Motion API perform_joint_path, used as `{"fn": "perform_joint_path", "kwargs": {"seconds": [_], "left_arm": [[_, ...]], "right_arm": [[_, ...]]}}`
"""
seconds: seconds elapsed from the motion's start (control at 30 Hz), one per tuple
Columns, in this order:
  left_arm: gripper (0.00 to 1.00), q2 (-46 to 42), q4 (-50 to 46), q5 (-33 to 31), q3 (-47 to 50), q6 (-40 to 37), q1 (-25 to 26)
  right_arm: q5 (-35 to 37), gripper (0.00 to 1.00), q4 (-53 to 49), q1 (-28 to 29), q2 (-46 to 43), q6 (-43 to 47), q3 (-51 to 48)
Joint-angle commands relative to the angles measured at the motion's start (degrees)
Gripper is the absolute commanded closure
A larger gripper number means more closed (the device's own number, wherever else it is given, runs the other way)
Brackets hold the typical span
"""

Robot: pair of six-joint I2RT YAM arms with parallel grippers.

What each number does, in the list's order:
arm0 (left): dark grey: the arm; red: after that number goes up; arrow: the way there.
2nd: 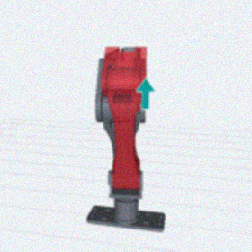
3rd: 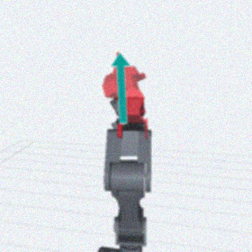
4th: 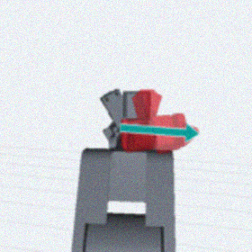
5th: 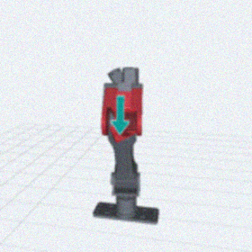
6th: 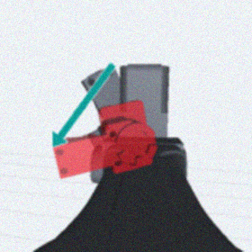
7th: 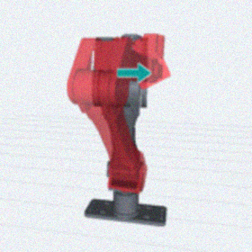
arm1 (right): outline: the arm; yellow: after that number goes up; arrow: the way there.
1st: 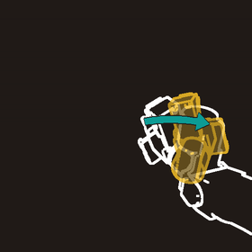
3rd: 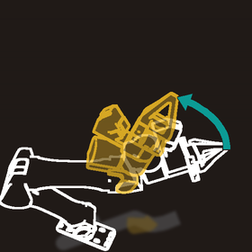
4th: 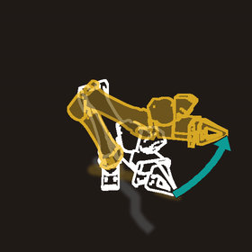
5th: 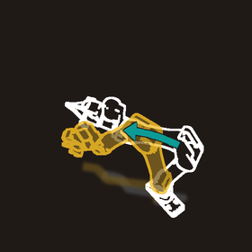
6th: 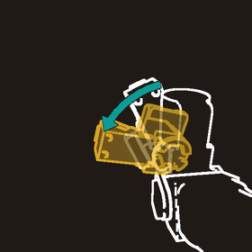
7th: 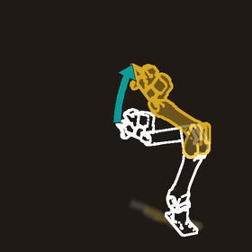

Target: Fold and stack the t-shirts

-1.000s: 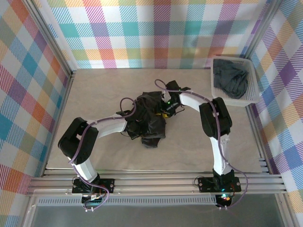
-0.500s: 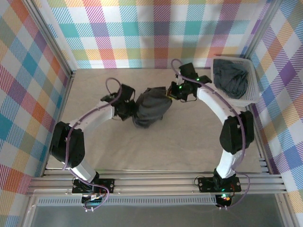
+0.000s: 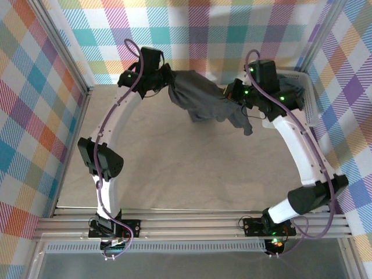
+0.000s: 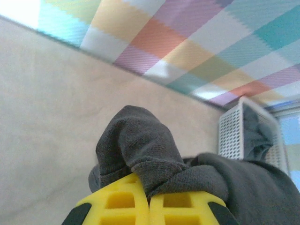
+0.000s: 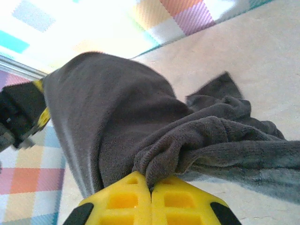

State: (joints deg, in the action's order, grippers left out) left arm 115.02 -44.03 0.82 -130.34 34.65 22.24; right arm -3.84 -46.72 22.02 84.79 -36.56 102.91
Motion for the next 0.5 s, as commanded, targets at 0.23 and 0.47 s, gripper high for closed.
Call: {"fn": "perform_joint_path", "kwargs": {"seconds": [0.23, 0.47], "left_arm": [[0.56, 1.92, -8.19, -11.85, -6.49, -4.75, -6.77], [0.38, -12.5, -12.13, -21.75, 18.16, -1.88, -7.61]], "right_arm": [[-30.53, 0.93, 21.0, 19.29, 0.57, 1.31, -18.05], [-32.64, 0.41, 22.6, 21.04, 7.08, 3.38, -21.25]]}}
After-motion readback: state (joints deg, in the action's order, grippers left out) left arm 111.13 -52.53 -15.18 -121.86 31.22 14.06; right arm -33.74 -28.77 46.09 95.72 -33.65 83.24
